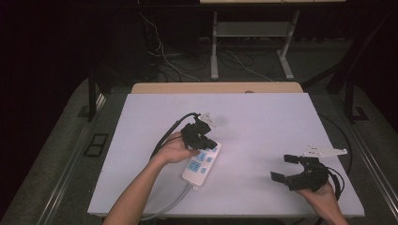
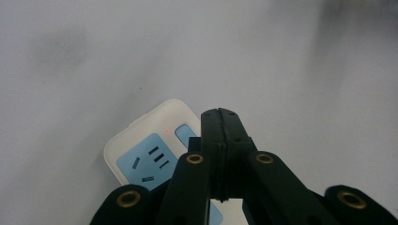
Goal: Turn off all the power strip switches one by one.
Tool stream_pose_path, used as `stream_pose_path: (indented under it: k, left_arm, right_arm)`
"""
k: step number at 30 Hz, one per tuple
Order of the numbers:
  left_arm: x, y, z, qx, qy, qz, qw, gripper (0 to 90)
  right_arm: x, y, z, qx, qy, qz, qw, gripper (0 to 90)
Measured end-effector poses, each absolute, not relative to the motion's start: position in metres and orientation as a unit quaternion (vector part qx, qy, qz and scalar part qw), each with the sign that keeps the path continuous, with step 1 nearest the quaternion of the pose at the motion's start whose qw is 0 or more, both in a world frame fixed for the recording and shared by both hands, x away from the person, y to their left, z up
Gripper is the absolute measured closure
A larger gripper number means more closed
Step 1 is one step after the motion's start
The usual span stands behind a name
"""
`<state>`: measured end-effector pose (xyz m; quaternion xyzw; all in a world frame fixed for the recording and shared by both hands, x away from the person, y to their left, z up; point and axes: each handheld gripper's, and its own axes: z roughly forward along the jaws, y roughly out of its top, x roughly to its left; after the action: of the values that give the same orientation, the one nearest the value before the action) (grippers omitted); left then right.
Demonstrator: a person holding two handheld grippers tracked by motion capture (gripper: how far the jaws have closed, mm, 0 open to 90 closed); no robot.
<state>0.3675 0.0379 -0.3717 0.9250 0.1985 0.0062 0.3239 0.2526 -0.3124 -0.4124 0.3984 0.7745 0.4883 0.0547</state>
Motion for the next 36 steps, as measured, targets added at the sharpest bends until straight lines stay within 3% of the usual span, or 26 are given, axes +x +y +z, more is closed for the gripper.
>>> stream_pose_path:
  k: [36]
  left_arm:
    - [0.389, 0.024, -0.401, 0.932, 0.200, 0.000, 0.302, 89.2]
  right_arm:
    - [0.253, -0.315, -0.412, 0.399, 0.774, 0.489, 0.057, 0.8]
